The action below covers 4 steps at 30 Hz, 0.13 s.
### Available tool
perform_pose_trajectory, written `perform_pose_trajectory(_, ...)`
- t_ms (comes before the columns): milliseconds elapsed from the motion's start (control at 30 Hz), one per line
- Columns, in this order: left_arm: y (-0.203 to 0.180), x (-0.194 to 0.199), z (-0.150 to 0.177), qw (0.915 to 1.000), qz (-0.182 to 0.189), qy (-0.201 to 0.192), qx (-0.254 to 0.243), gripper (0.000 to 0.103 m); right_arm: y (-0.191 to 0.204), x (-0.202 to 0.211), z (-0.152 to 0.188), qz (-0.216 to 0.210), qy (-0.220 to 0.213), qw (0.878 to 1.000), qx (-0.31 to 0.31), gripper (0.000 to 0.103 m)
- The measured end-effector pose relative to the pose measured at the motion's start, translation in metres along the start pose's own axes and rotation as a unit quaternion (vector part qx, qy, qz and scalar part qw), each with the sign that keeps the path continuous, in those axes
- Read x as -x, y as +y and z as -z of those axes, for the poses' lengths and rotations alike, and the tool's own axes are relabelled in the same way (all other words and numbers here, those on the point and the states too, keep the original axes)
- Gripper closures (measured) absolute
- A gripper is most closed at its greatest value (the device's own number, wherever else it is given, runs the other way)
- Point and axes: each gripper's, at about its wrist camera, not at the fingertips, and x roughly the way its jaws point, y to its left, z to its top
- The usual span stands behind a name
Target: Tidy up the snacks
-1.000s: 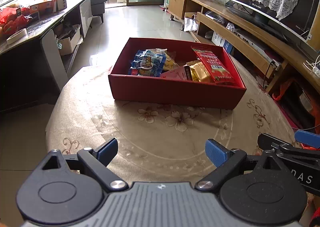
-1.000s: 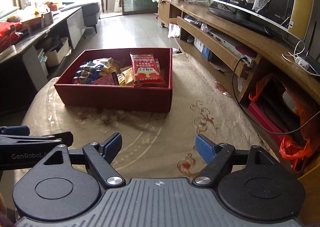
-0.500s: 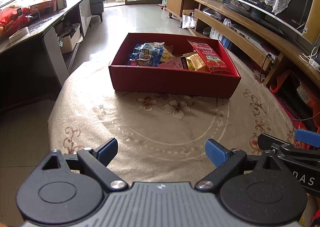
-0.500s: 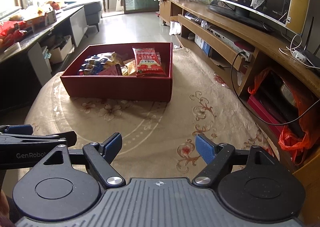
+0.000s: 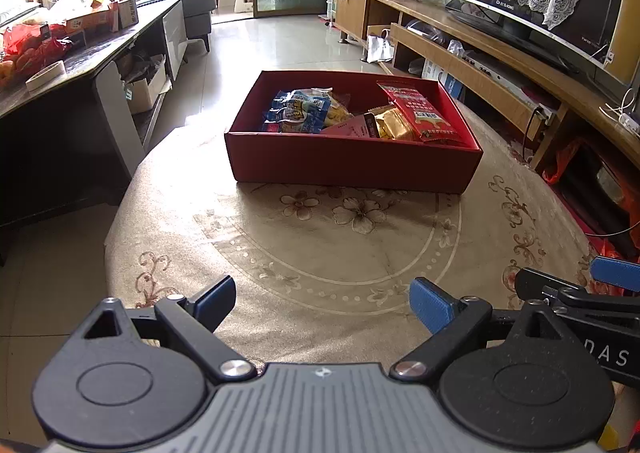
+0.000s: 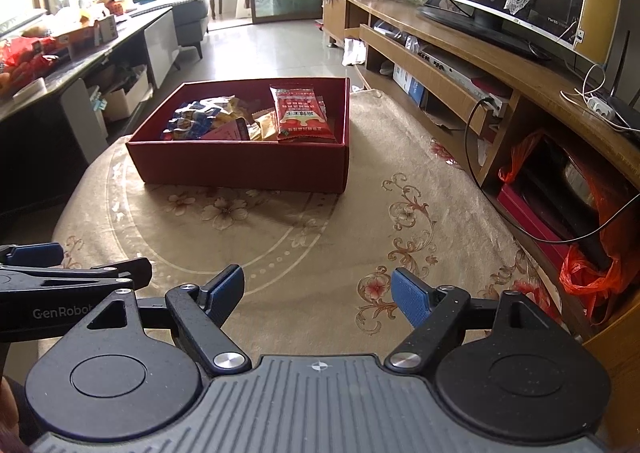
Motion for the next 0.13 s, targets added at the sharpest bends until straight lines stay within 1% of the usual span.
perform_pose_trajectory(133, 0.0017, 0.0004, -0.0010, 1.0000, 0.002, 0.000, 0.004, 0.012, -0.0003, 0.0014, -0.0003, -0.002, -0.002, 1.000, -0.001, 0.017)
